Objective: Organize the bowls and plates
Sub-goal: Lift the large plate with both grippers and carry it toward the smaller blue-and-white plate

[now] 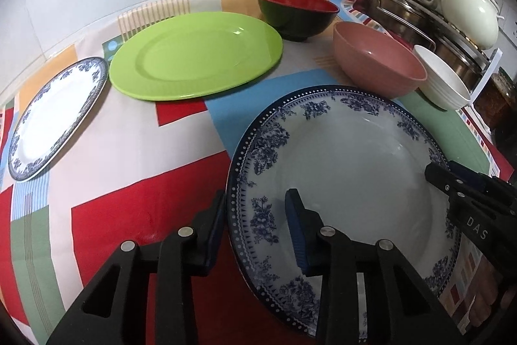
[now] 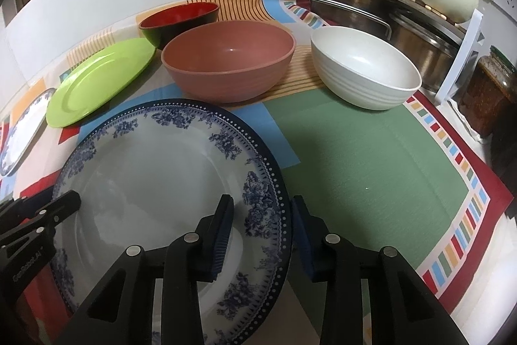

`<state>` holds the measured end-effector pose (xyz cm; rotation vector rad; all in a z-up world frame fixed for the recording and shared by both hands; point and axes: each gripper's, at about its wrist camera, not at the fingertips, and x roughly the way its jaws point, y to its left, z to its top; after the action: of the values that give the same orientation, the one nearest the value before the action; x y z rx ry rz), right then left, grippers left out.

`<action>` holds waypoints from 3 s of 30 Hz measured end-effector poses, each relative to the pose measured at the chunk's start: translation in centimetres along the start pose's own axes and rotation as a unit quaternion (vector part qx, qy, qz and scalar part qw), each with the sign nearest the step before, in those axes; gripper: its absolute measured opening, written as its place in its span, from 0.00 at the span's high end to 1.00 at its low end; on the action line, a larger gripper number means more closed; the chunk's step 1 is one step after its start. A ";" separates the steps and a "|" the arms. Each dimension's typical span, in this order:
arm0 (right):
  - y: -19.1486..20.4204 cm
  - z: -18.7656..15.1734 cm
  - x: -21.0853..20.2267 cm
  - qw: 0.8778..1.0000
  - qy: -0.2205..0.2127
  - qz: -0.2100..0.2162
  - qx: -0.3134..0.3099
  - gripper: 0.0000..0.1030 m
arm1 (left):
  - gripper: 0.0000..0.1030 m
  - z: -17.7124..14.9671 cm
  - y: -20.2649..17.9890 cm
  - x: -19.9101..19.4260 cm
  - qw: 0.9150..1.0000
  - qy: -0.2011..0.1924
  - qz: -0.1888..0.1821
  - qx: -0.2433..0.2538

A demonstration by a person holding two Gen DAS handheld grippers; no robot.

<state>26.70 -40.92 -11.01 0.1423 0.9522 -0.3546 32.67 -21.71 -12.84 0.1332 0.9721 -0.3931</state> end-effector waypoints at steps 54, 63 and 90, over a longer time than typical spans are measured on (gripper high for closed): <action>29.0 -5.0 -8.7 0.968 -0.022 0.158 -0.195 0.65 | 0.65 -12.7 25.1 -15.0 0.967 -0.045 0.161 -0.194; 30.7 -6.6 -7.8 0.966 0.005 0.158 -0.204 0.65 | 0.65 -14.4 26.5 -14.2 0.966 -0.021 0.159 -0.201; 30.9 -7.5 -6.9 0.967 0.038 0.151 -0.203 0.64 | 0.64 -15.2 26.6 -13.1 0.968 0.011 0.150 -0.199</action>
<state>28.32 -8.45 -10.84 -0.0762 1.0423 0.1311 24.46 10.57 -12.32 -0.0806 1.0158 0.0863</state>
